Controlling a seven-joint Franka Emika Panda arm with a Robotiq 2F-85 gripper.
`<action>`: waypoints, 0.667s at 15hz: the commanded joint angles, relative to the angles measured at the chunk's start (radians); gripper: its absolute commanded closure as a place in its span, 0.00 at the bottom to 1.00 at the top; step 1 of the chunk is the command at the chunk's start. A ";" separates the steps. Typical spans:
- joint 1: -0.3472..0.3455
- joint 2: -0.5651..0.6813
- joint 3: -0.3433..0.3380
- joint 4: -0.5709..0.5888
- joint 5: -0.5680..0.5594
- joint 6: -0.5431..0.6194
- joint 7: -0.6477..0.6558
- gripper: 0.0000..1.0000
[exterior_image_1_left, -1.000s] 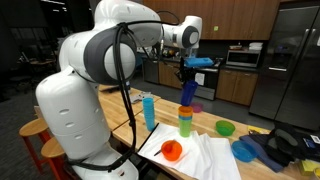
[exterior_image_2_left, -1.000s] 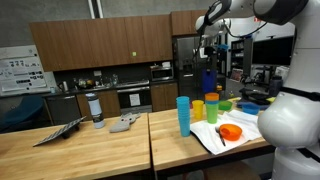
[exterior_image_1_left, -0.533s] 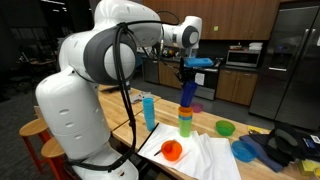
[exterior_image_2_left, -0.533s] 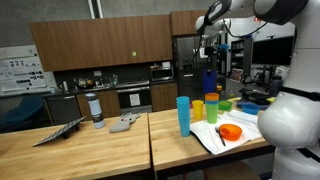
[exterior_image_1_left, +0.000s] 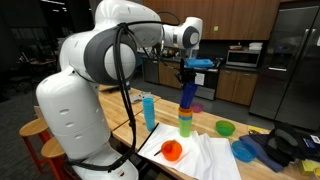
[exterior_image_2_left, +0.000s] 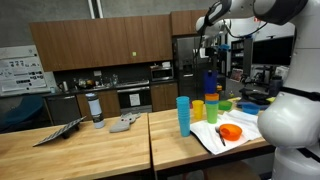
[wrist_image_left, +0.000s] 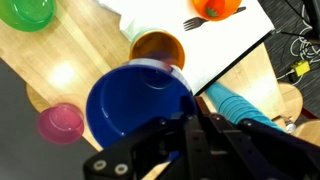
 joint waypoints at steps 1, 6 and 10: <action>-0.001 0.003 0.001 0.005 -0.019 -0.016 0.006 0.98; 0.003 0.025 0.008 -0.003 -0.037 -0.019 0.004 0.98; 0.003 0.043 0.015 -0.005 -0.051 -0.022 0.001 0.98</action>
